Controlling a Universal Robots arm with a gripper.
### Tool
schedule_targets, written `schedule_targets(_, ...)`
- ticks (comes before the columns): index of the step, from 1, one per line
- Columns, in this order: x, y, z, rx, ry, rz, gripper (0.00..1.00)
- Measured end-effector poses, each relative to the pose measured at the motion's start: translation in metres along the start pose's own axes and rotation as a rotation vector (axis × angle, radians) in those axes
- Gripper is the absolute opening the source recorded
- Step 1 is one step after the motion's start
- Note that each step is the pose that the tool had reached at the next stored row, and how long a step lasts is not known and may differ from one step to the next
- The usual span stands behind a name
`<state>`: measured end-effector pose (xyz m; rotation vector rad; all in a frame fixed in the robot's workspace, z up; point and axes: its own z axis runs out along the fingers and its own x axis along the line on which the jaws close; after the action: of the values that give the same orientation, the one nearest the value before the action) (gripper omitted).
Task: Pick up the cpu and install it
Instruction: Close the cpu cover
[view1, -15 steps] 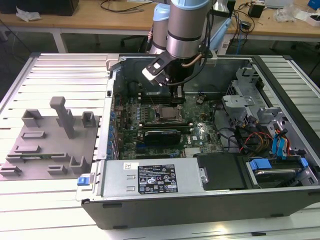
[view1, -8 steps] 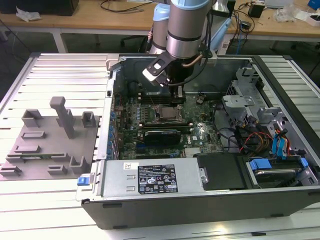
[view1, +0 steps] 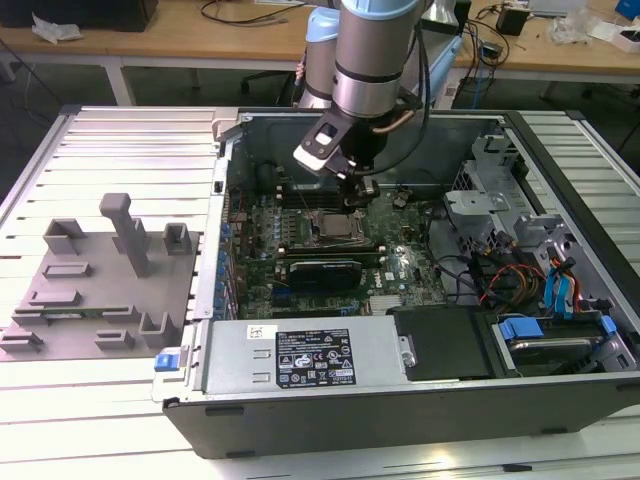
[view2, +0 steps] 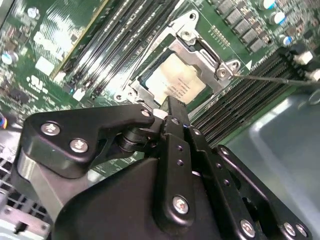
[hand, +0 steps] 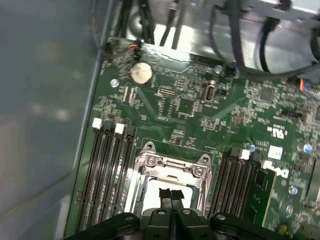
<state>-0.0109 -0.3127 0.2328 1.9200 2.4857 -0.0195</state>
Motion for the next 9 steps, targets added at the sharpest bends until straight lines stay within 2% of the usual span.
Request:
schedule_targets(2,0.0000,0.0000,0.0000,-0.0003,-0.0004,-0.042,0.11)
schedule_targets(8,0.0000,0.0000,0.0002,-0.0017,-0.0020,-0.212,0.11)
schedule_targets(9,0.0000,0.0000,0.0003,-0.0018,-0.0021,-0.226,0.11)
